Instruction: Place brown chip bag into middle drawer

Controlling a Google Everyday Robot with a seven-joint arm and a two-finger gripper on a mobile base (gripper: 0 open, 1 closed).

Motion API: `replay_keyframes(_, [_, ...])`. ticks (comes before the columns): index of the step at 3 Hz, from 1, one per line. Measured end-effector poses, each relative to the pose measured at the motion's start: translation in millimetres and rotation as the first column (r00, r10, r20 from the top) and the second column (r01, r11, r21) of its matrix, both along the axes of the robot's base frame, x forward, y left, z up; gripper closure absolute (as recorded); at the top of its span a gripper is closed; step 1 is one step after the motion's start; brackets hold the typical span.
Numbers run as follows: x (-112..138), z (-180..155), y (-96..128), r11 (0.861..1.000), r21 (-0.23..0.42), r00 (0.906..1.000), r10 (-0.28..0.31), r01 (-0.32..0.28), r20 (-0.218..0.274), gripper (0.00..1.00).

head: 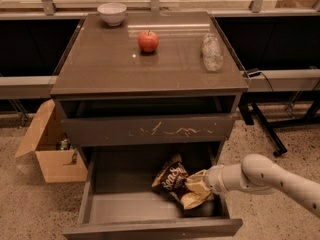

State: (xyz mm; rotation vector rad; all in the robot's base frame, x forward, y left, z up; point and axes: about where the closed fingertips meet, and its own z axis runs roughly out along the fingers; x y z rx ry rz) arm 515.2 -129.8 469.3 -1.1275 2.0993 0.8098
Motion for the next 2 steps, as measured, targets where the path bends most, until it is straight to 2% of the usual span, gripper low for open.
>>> replay_keyframes(1, [11.4, -15.9, -4.1, 0.999, -0.006, 0.9995, -0.031, 0.031, -0.005, 0.53])
replay_keyframes(2, [21.7, -22.4, -5.7, 0.999, -0.013, 0.9994, -0.033, 0.033, -0.007, 0.30])
